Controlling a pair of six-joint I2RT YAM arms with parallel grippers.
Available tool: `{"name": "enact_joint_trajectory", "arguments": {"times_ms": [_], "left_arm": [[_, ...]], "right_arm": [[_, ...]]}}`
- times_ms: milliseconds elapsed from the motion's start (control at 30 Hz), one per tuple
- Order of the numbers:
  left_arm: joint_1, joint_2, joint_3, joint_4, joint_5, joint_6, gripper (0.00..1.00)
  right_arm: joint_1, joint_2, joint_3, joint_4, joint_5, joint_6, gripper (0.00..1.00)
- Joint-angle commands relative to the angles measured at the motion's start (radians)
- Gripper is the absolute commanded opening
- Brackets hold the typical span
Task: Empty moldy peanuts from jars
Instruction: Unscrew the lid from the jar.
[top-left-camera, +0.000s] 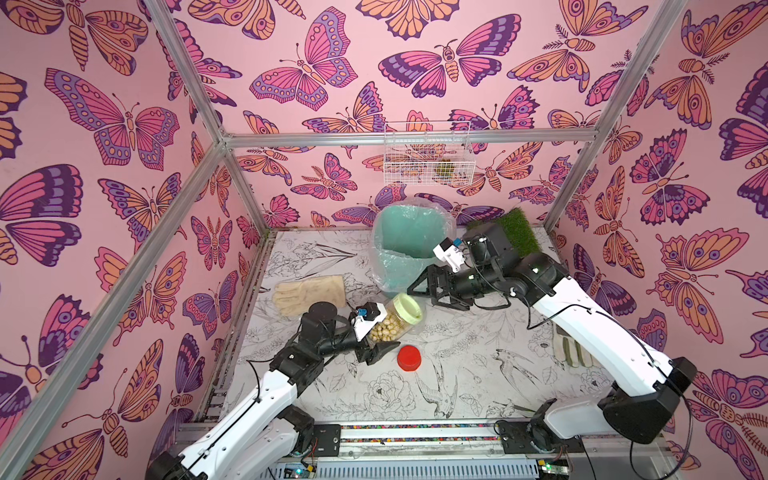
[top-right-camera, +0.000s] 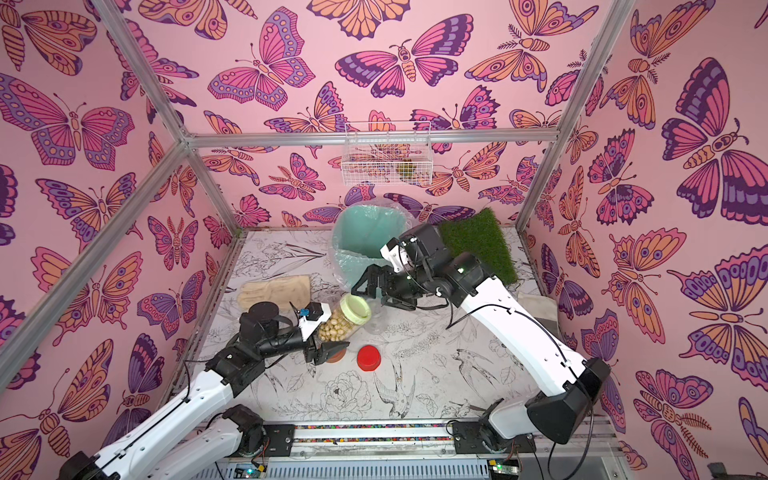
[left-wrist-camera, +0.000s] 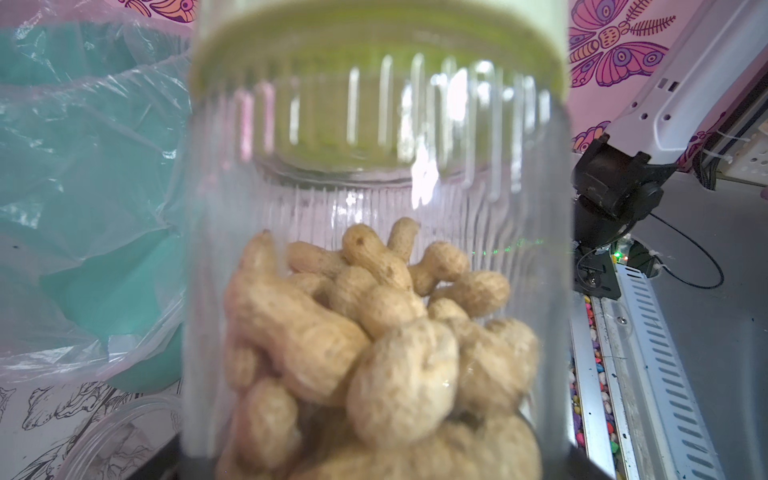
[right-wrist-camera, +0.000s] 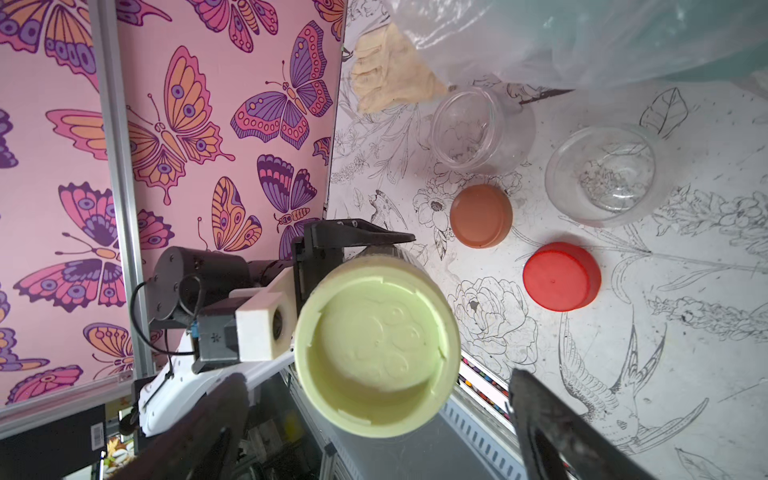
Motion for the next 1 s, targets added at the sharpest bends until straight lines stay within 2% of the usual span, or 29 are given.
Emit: {"name": "enact_joint_trajectory", "arguments": {"times_ms": [0,300,833,967], "left_arm": [[0.006,-0.007,0.046,0.054,0.020,0.015,0.00],[0.006,-0.009,0.031,0.061,0.016,0.008,0.00],[0.006,-0.020,0.017,0.068,0.008,0.005,0.00],[0.006,-0.022,0.015,0.068,0.006,0.004,0.00]], "right_arm": [[0.014,0.002,-0.022,0.027,0.028,0.085,0.99],[0.031,0.003,-0.069,0.167,0.001,0.141,0.99],[0.090,0.064,-0.009,0.128,0.039,0.066,1.00],[0.096,0.083,0.014,0.100,0.040,0.050,0.90]]}}
